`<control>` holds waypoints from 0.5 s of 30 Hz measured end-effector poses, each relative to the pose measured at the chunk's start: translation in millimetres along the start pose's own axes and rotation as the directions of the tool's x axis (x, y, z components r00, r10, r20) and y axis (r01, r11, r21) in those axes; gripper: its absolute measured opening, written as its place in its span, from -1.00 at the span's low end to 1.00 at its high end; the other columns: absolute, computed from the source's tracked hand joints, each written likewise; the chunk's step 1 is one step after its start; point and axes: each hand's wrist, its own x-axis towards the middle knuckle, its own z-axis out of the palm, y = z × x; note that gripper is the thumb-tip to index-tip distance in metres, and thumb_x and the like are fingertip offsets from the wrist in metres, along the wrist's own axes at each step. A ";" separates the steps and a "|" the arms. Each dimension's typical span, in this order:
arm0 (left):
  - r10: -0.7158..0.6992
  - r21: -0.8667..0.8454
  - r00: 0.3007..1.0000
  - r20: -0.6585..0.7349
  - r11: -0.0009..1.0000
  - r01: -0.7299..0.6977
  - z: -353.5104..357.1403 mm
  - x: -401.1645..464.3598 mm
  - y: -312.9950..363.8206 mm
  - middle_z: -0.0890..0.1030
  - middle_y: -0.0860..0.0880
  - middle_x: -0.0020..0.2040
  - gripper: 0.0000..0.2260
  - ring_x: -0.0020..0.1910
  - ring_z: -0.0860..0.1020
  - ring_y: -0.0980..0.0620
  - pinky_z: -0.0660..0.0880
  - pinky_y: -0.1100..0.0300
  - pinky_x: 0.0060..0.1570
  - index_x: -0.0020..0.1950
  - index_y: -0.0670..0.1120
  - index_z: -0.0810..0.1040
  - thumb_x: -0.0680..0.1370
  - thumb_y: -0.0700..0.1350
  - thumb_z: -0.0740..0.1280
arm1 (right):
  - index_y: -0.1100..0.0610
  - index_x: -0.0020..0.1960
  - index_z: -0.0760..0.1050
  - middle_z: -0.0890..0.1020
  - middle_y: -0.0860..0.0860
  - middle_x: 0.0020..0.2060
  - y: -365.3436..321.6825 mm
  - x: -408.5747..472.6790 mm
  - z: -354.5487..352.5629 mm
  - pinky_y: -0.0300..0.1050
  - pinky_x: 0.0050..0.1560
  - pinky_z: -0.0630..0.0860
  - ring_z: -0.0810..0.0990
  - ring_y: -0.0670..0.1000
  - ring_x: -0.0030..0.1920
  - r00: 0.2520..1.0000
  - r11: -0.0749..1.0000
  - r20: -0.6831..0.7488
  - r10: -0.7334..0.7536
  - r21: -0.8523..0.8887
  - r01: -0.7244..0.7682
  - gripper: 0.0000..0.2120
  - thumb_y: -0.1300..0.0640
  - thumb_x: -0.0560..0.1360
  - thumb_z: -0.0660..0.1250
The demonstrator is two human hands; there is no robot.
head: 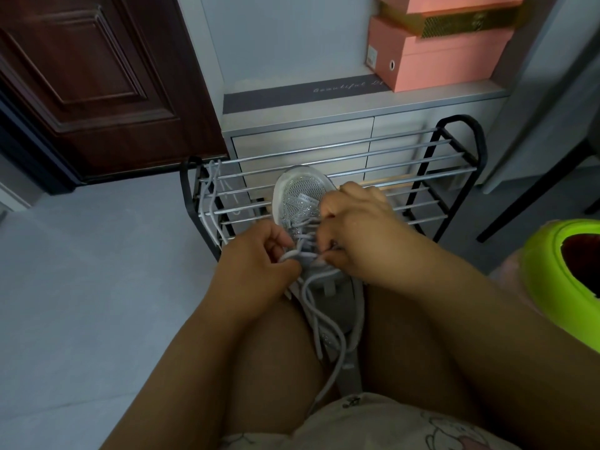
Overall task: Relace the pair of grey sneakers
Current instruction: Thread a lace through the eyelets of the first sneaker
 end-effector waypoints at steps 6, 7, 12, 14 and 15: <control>-0.016 0.081 0.997 -0.077 0.996 0.022 1.7 2.1 -2.9 0.57 0.08 -0.24 -0.82 -0.33 0.51 0.19 0.42 0.43 -0.38 -0.21 0.07 0.50 0.29 -0.15 0.43 | 0.08 -0.29 0.60 0.52 -0.13 -0.16 19.3 -11.3 -13.2 -0.25 0.07 0.26 0.38 -0.12 -0.02 0.999 0.957 0.007 0.050 0.286 -0.049 -0.86 0.04 0.32 0.52; -0.027 0.091 0.994 -0.102 0.995 0.036 1.0 3.0 -4.3 0.56 0.08 -0.23 -0.81 -0.33 0.51 0.19 0.39 0.45 -0.38 -0.21 0.07 0.51 0.30 -0.17 0.44 | 0.07 -0.30 0.59 0.52 -0.13 -0.18 24.1 -14.6 -18.1 -0.34 0.03 0.27 0.38 -0.14 -0.04 0.998 0.943 0.038 0.043 0.329 -0.054 -0.85 0.04 0.31 0.52; -0.048 0.064 0.993 -0.110 0.996 0.055 0.7 3.0 -5.6 0.55 0.10 -0.25 -0.78 -0.38 0.48 0.29 0.37 0.50 -0.38 -0.20 0.08 0.51 0.29 -0.19 0.45 | 0.03 -0.27 0.57 0.58 -0.06 -0.18 55.6 -32.9 -41.7 -0.10 0.02 0.47 0.55 -0.10 -0.08 0.969 0.837 0.246 0.034 0.523 -0.162 -0.87 0.21 0.36 0.48; -0.035 0.055 0.995 -0.098 0.998 0.040 2.0 2.4 -4.6 0.55 0.09 -0.29 -0.78 -0.38 0.48 0.30 0.38 0.51 -0.39 -0.22 0.07 0.52 0.31 -0.22 0.44 | 0.07 -0.23 0.60 0.58 -0.04 -0.19 53.5 -31.4 -38.1 0.01 0.01 0.49 0.56 -0.06 -0.12 0.935 0.850 0.352 0.049 0.476 -0.224 -0.94 0.18 0.39 0.46; -0.030 0.054 0.995 -0.093 0.998 0.036 2.5 2.3 -4.3 0.55 0.09 -0.31 -0.79 -0.39 0.48 0.29 0.39 0.50 -0.39 -0.22 0.07 0.52 0.32 -0.22 0.44 | 0.09 -0.21 0.60 0.58 -0.05 -0.21 47.4 -28.7 -34.2 -0.03 -0.01 0.49 0.55 -0.09 -0.15 0.936 0.859 0.348 0.055 0.462 -0.222 -0.95 0.15 0.38 0.47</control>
